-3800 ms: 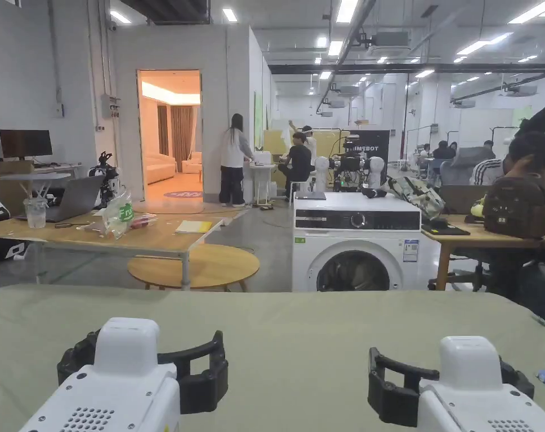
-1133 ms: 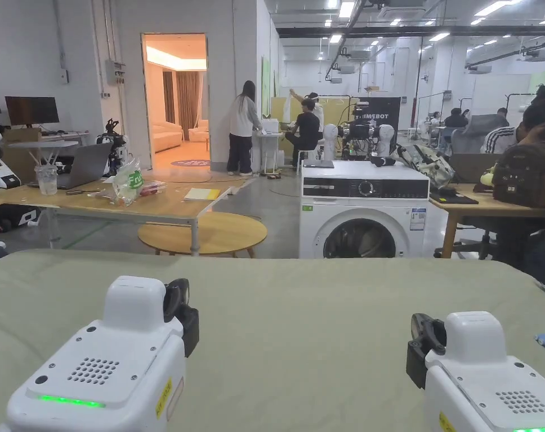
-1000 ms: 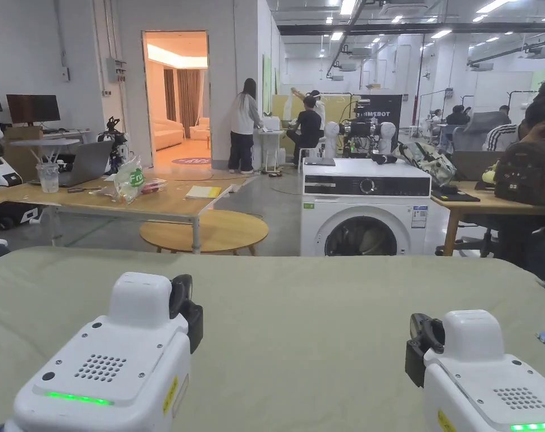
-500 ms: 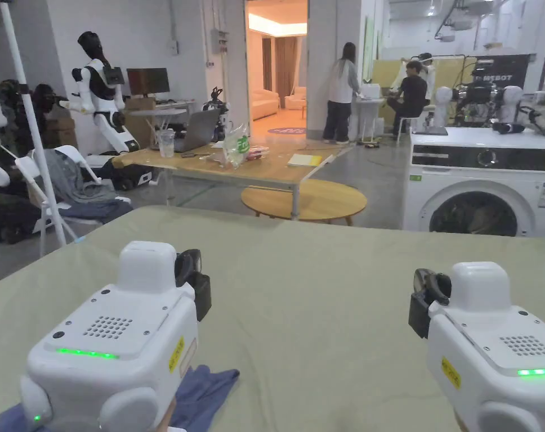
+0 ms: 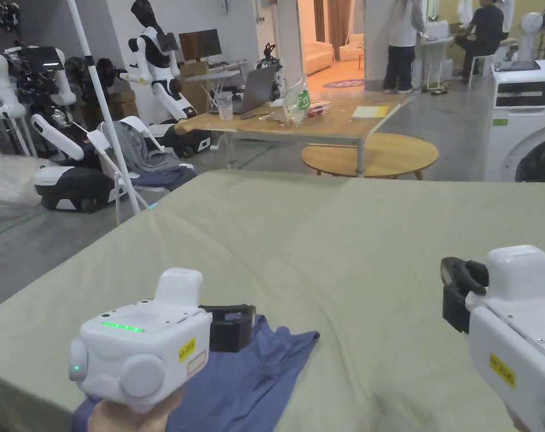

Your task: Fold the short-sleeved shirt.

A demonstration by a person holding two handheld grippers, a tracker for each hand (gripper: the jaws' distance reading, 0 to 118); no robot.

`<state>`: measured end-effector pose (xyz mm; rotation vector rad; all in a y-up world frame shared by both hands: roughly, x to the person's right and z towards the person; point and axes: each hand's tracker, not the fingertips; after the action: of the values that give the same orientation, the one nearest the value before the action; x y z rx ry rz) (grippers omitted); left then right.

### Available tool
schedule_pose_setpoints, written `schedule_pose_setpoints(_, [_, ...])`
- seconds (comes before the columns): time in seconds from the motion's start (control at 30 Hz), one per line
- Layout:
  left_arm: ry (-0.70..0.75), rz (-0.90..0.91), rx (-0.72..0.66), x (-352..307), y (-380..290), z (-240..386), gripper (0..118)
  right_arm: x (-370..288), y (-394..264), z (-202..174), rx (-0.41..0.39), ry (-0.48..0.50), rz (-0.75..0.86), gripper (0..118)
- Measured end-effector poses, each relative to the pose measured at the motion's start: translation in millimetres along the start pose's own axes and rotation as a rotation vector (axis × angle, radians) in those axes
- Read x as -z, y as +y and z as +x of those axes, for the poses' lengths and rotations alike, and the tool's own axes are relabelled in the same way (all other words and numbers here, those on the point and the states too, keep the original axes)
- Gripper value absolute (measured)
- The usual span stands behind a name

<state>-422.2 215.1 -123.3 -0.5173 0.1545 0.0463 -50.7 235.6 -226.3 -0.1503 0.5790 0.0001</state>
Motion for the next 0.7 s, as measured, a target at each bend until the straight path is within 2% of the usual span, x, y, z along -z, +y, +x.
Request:
schedule_pose_setpoints(0.13, [-0.038,-0.234,-0.076,68.5,-30.1,-17.8,107,-3.7,-15.2,23.5,0.026,-0.028,-0.062,0])
schedule_pose_setpoints(0.23, [-0.018,-0.358,-0.070,103.9,-48.9,-24.9,88,-6.3,-27.9,42.0,0.030,-0.066,-0.104,0])
schedule_pose_setpoints(0.3, [-0.020,-0.439,-0.103,125.6,-59.0,-28.0,83,-4.6,-39.0,52.9,0.048,-0.078,-0.146,0])
schedule_pose_setpoints(0.33, [-0.033,-0.468,-0.113,132.4,-65.9,-28.5,83,-3.7,-43.6,56.7,0.058,-0.093,-0.161,0])
schedule_pose_setpoints(0.4, [-0.007,-0.408,-0.065,126.3,-59.5,-22.2,79,-4.1,-52.5,62.0,0.086,-0.097,-0.186,0])
schedule_pose_setpoints(0.43, [-0.001,-0.427,-0.061,126.6,-54.9,-20.8,72,-4.0,-55.7,64.3,0.100,-0.097,-0.191,0])
schedule_pose_setpoints(0.5, [-0.007,-0.426,-0.032,122.7,-50.1,-19.8,12,-1.8,-59.8,67.4,0.130,-0.093,-0.203,0])
schedule_pose_setpoints(0.53, [0.013,-0.416,-0.022,124.0,-48.7,-19.9,0,-1.5,-61.1,67.3,0.143,-0.090,-0.211,0])
schedule_pose_setpoints(0.63, [0.002,-0.430,-0.098,128.8,-52.5,-26.7,0,-3.9,-60.7,69.0,0.156,-0.074,-0.215,0])
schedule_pose_setpoints(0.7, [-0.027,-0.377,-0.262,118.4,-46.4,-40.5,0,-10.3,-57.3,69.3,0.141,-0.064,-0.206,0])
